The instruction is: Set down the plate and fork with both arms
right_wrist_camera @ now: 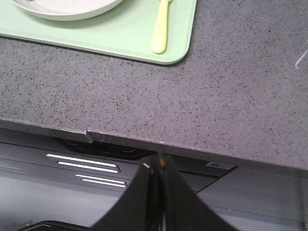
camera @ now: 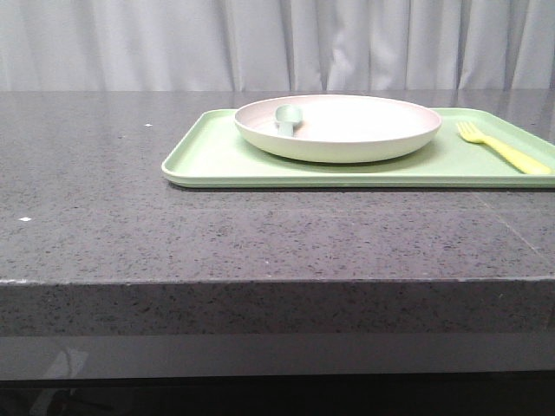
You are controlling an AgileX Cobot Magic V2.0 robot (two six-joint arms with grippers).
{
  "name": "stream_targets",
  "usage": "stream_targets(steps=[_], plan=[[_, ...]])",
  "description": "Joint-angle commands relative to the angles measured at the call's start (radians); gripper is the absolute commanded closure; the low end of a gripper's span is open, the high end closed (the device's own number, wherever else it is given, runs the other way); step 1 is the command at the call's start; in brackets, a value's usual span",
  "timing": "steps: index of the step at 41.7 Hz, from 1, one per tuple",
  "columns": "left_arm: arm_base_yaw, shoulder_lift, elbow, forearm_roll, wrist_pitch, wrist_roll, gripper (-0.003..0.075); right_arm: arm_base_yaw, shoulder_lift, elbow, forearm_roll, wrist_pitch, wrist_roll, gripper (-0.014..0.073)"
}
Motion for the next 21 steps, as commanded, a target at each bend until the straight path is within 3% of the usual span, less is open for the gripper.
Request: stream_targets(steps=[1,21], plan=[[-0.005,0.0,-0.025,-0.006,-0.07,-0.011,0.0741,0.003,0.005,-0.021,-0.011,-0.069,0.0,0.0711],[0.023,-0.07,0.017,0.003,-0.109,-0.011,0.0741,0.003,0.005,-0.021,-0.011,-0.069,0.0,0.0711]])
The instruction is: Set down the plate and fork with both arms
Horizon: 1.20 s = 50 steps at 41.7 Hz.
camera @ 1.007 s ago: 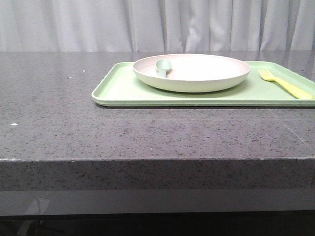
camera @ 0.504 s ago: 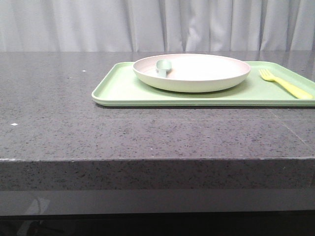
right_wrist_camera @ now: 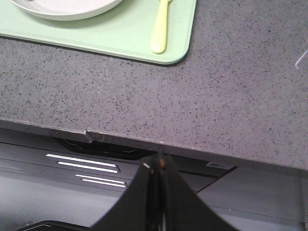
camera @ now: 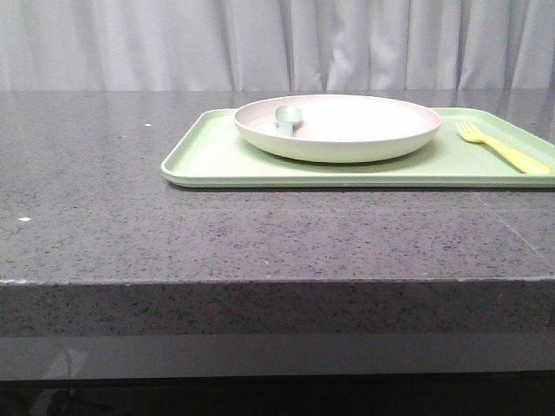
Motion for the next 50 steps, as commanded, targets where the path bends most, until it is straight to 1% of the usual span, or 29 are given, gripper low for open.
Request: stream_targets(steps=[1,3,7,9,14,18,24,35,37,39,41,50], plan=[[0.03,-0.053,0.01,0.01,-0.134,-0.009,0.0741,0.003,0.005,-0.021,-0.011,-0.069,0.0,0.0711],[0.055,-0.091,0.043,0.018,-0.194,-0.009,0.0741,0.003,0.005,-0.021,-0.011,-0.069,0.0,0.0711],[0.109,-0.173,0.132,0.044,-0.389,-0.009,0.0741,0.003,0.005,-0.021,-0.011,-0.069,0.0,0.0711],[0.142,-0.224,0.19,0.046,-0.497,-0.009,0.0741,0.003,0.005,-0.021,-0.011,-0.069,0.0,0.0711],[0.224,-0.325,0.347,0.046,-0.717,-0.009,0.0741,0.003,0.005,-0.021,-0.011,-0.069,0.0,0.0711],[0.281,-0.396,0.454,0.046,-0.836,-0.009,0.0741,0.003,0.005,-0.021,-0.011,-0.069,0.0,0.0711],[0.339,-0.49,0.588,0.044,-0.889,-0.009,0.0741,0.003,0.005,-0.021,-0.011,-0.069,0.0,0.0711],[0.355,-0.578,0.717,0.042,-0.924,-0.009,0.0741,0.003,0.005,-0.021,-0.011,-0.069,0.0,0.0711],[0.37,-0.59,0.733,0.042,-0.936,-0.009,0.0741,0.003,0.005,-0.021,-0.011,-0.069,0.0,0.0711],[0.379,-0.602,0.731,0.042,-0.907,-0.009,0.0741,0.003,0.005,-0.021,-0.011,-0.069,0.0,0.0711],[0.388,-0.602,0.731,0.042,-0.914,-0.009,0.0741,0.003,0.005,-0.021,-0.011,-0.069,0.0,0.0711],[0.388,-0.602,0.731,0.042,-0.914,-0.009,0.0741,0.003,0.005,-0.021,-0.011,-0.069,0.0,0.0711]])
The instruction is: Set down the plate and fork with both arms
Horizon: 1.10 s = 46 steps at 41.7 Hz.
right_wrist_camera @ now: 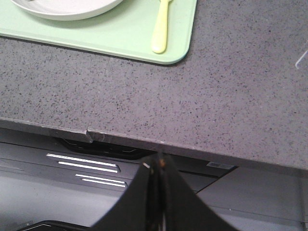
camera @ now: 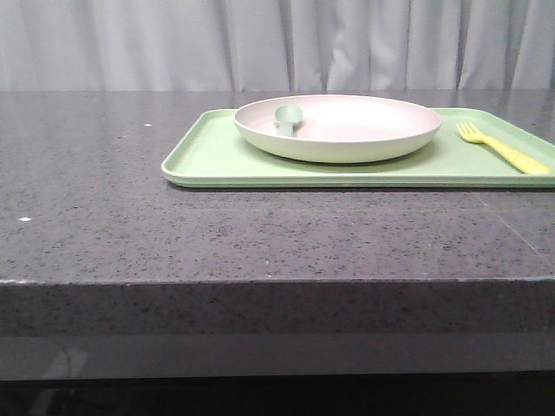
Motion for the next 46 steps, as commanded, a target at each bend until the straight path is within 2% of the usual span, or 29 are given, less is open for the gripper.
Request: stream_targets(steps=[1,35,40,46], plan=[[0.002,-0.025,0.007,-0.002,-0.084,-0.009,0.0741,0.003,0.005,-0.021,-0.011,-0.069,0.0,0.0711],[0.002,-0.025,0.007,-0.002,-0.084,-0.009,0.0741,-0.001,-0.026,0.007,-0.022,-0.087,-0.002,0.0711],[0.002,-0.025,0.007,-0.002,-0.084,-0.009,0.0741,-0.039,-0.104,0.126,-0.054,-0.238,-0.002,0.0711],[0.002,-0.025,0.007,-0.002,-0.084,-0.009,0.0741,-0.082,-0.223,0.339,-0.052,-0.55,-0.002,0.0711]])
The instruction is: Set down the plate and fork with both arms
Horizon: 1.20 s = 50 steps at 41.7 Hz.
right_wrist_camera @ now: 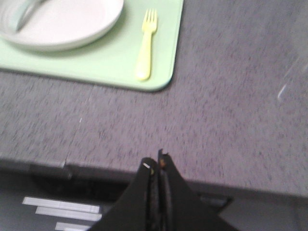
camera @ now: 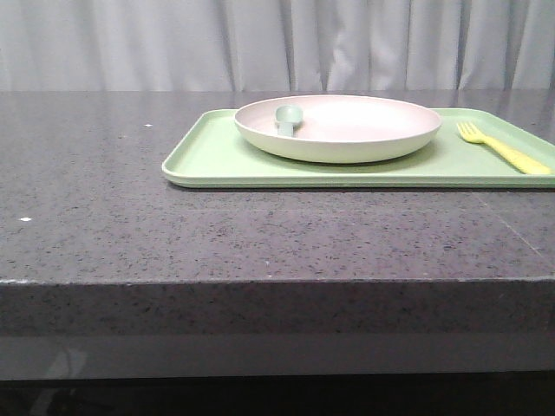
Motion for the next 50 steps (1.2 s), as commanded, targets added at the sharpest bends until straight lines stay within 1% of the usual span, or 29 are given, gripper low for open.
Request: stream_targets(steps=[1,6,12,19,23,30,39,50], plan=[[0.002,-0.025,0.007,-0.002,-0.082,-0.009,0.0741,-0.025,-0.059,0.112,-0.018,-0.285,-0.002,0.0711],[0.002,-0.025,0.007,-0.002,-0.082,-0.009,0.0741,-0.035,-0.158,0.299,0.01,-0.542,-0.002,0.0711],[0.002,-0.025,0.007,-0.002,-0.082,-0.009,0.0741,-0.035,-0.235,0.474,0.048,-0.787,-0.002,0.0711],[0.002,-0.025,0.007,-0.002,-0.082,-0.009,0.0741,-0.052,-0.29,0.604,0.048,-0.974,-0.002,0.0711],[0.002,-0.025,0.007,-0.002,-0.082,-0.009,0.0741,-0.066,-0.321,0.603,0.048,-0.954,-0.002,0.0711],[0.002,-0.023,0.007,-0.002,-0.082,-0.009,0.0741,-0.088,-0.319,0.603,0.048,-0.93,-0.002,0.0711],[0.002,-0.023,0.007,-0.002,-0.082,-0.009,0.0741,-0.09,-0.319,0.603,0.048,-0.867,-0.002,0.0711],[0.002,-0.023,0.007,-0.002,-0.082,-0.009,0.0741,-0.09,-0.319,0.603,0.048,-0.865,-0.002,0.0711]])
